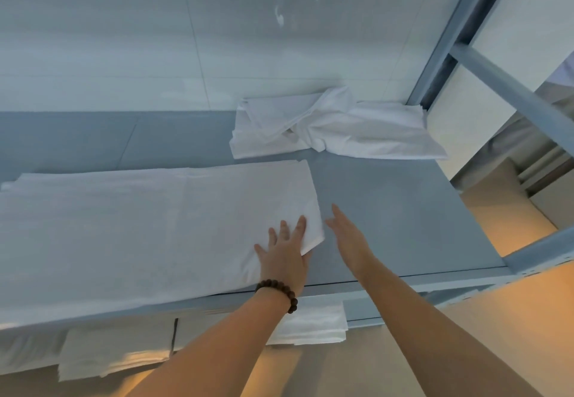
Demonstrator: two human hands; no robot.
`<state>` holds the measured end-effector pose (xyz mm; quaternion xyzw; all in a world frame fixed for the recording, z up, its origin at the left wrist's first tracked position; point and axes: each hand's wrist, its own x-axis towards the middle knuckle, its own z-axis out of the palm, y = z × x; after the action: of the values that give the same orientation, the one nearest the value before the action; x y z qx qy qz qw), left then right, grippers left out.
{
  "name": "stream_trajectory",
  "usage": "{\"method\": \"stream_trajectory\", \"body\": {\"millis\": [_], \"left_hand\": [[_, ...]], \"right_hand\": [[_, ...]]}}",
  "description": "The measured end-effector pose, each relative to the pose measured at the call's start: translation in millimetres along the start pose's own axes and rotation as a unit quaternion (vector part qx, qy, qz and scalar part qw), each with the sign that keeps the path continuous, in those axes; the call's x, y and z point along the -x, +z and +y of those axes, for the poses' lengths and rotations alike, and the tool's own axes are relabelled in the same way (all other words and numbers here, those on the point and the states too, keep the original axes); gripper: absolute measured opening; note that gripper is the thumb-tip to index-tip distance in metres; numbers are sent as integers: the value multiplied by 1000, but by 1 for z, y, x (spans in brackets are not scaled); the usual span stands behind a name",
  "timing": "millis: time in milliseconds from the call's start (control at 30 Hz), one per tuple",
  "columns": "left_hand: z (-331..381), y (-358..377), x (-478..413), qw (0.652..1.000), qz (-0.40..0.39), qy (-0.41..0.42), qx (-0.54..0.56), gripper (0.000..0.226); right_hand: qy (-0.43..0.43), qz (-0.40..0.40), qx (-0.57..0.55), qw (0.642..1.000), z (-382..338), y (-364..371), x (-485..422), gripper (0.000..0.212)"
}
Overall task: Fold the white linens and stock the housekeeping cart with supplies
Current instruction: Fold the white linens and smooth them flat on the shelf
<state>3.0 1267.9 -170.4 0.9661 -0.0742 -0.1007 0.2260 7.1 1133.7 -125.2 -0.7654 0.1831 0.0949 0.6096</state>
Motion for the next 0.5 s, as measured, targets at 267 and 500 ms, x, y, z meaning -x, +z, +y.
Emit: {"method": "stream_trajectory", "body": {"millis": [267, 500], "left_hand": [[-12, -22, 19, 983, 56, 47, 165, 59], [-32, -49, 30, 954, 63, 99, 276, 48]], "right_hand": [[135, -21, -168, 976, -75, 45, -18, 11], [130, -21, -195, 972, -91, 69, -9, 12]]}}
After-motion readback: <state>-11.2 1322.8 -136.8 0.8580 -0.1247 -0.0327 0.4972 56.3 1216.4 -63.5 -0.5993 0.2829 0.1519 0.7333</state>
